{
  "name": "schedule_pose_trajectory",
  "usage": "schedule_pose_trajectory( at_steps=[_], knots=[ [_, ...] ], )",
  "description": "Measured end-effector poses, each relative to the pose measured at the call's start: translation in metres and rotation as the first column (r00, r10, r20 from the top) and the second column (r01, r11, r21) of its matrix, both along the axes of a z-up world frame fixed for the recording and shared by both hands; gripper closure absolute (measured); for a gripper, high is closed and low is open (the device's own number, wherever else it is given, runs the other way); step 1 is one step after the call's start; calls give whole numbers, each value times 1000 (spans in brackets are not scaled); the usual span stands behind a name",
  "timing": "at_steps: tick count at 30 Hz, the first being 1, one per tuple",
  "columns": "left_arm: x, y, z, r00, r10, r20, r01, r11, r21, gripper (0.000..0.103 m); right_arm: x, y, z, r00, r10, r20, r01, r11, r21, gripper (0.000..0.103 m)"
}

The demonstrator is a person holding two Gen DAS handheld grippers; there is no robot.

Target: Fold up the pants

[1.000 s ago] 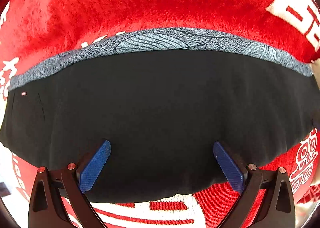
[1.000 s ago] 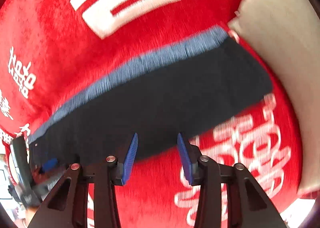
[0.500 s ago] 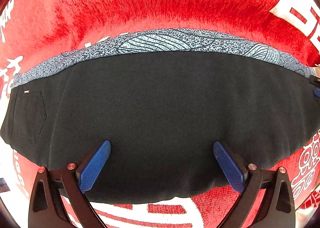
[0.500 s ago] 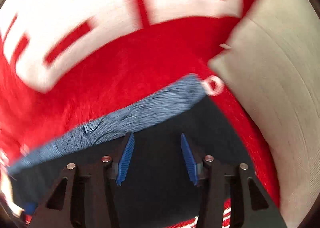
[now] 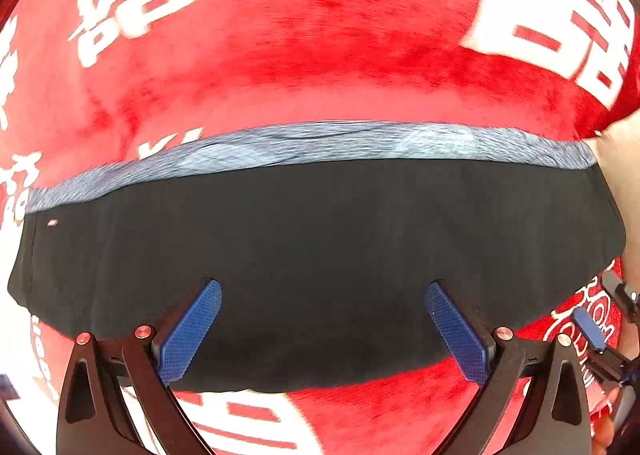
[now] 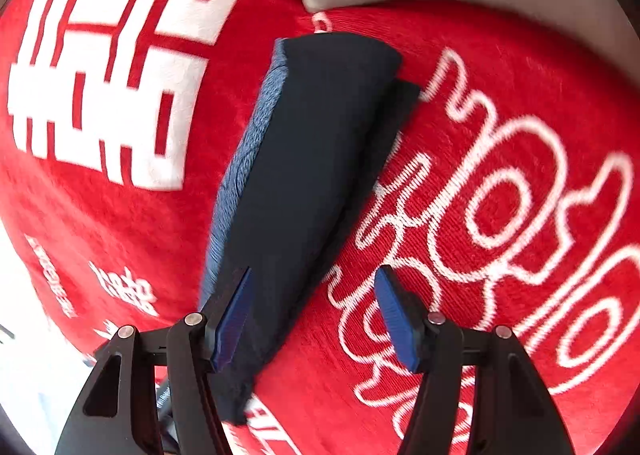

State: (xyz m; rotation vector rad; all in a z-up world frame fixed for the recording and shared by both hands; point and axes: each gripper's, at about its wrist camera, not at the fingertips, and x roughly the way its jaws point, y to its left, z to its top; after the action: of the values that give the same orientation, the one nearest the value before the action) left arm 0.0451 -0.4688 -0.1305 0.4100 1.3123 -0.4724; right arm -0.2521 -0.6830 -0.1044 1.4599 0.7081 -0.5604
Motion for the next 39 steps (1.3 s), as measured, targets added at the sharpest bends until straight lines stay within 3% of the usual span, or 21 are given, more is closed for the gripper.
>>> schedule_pose_trajectory(
  at_steps=[5, 11, 15, 16, 17, 18, 20, 23, 26, 28, 31, 35, 39],
  knots=[
    [-10, -26, -27, 1000, -4, -27, 5, 1000, 31, 0, 2, -12, -7, 995, -76, 64, 78, 996, -35, 37],
    [-9, -18, -28, 999, 22, -25, -22, 1000, 0, 0, 17, -32, -6, 992, -93, 90, 100, 992, -79, 37],
    [-7, -16, -29, 1000, 7, -20, -7, 1000, 18, 0, 30, -45, -9, 991, -69, 115, 78, 994, -79, 38],
    [-7, -17, -23, 1000, 6, -9, -5, 1000, 21, 9, 35, -49, -9, 993, -55, 108, 63, 995, -72, 47],
    [-8, -19, -16, 1000, 1, -5, -1, 1000, 7, 18, 37, -52, -8, 995, -39, 88, 45, 997, -65, 72],
    [-8, -20, -11, 1000, -3, -11, 3, 1000, -8, 19, 39, -55, -7, 999, -13, 44, 16, 998, -62, 84],
    [-9, -24, -1, 1000, -9, -17, 8, 999, -54, 33, 42, -58, -3, 1000, 30, 6, -29, 997, -67, 88],
    [-16, -35, -1, 999, -49, -22, 46, 994, -100, 38, 52, -54, 15, 994, 104, -30, -107, 984, -140, 89],
    [-26, -41, -29, 997, -64, -43, 60, 994, -96, 37, 66, -47, 35, 984, 166, -60, -175, 959, -224, 89],
    [-40, -43, -31, 991, -103, 85, 112, 989, -99, 37, 73, -41, 43, 978, 195, -74, -208, 944, -255, 89],
    [-40, -38, -31, 993, -71, 94, 83, 987, -139, 37, 88, -29, 62, 961, 254, -110, -276, 902, -332, 90],
    [-45, -33, -31, 989, -89, 121, 108, 981, -163, 37, 110, -7, 88, 928, 338, -159, -373, 826, -423, 90],
    [-44, -27, -32, 988, -99, 123, 122, 972, -200, 37, 135, 24, 110, 878, 425, -222, -477, 726, -496, 90]
  ],
)
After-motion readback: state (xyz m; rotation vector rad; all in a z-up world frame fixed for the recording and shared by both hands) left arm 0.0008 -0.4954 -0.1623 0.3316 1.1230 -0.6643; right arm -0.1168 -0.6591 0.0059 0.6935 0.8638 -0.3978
